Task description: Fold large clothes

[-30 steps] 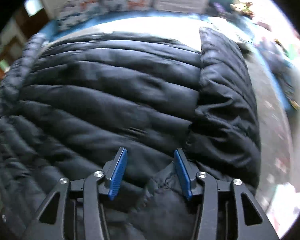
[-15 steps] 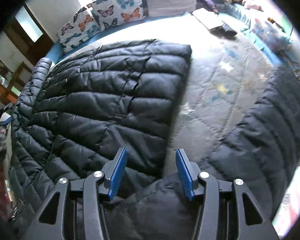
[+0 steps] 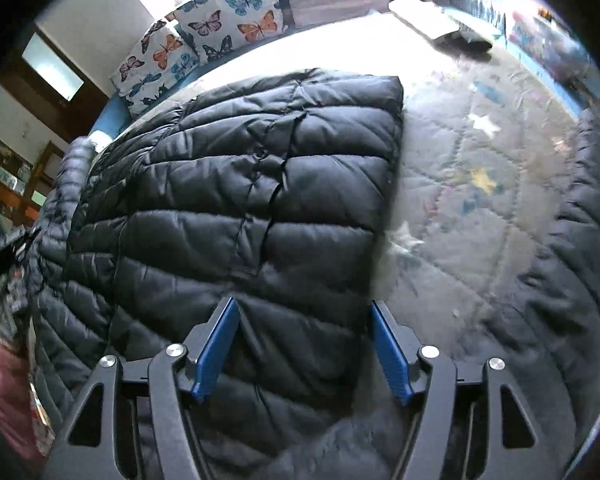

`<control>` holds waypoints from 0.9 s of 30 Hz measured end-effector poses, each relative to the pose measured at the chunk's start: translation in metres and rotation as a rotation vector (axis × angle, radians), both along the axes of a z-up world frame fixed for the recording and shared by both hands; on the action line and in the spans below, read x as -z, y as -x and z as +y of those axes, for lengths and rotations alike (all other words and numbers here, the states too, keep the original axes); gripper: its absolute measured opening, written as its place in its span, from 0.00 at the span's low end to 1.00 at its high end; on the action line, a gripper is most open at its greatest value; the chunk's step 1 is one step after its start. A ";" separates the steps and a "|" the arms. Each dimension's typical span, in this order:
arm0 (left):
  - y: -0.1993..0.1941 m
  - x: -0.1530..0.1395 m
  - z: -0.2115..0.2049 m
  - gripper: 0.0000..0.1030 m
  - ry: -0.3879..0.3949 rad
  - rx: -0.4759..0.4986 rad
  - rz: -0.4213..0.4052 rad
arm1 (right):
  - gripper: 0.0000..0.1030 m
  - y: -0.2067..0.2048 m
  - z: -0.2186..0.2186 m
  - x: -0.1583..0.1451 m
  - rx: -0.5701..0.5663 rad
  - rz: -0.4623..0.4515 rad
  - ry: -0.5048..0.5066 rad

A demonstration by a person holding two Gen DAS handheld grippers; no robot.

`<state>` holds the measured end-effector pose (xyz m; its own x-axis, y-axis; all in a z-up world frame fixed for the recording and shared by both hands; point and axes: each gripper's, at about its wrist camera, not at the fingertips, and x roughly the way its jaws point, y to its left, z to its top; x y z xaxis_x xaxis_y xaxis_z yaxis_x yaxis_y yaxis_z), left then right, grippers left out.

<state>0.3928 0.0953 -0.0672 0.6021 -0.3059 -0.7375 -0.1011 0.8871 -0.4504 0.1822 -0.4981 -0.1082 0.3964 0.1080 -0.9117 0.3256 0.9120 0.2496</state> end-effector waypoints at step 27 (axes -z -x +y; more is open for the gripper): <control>0.135 -0.047 0.161 0.17 -0.335 -0.276 0.016 | 0.30 -0.111 0.098 -0.044 -0.258 -0.065 0.178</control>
<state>0.2582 0.2564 -0.0202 0.6153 0.1224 -0.7788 -0.3593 0.9228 -0.1388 0.2935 -0.4000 -0.0644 0.4345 0.0532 -0.8991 0.0664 0.9936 0.0909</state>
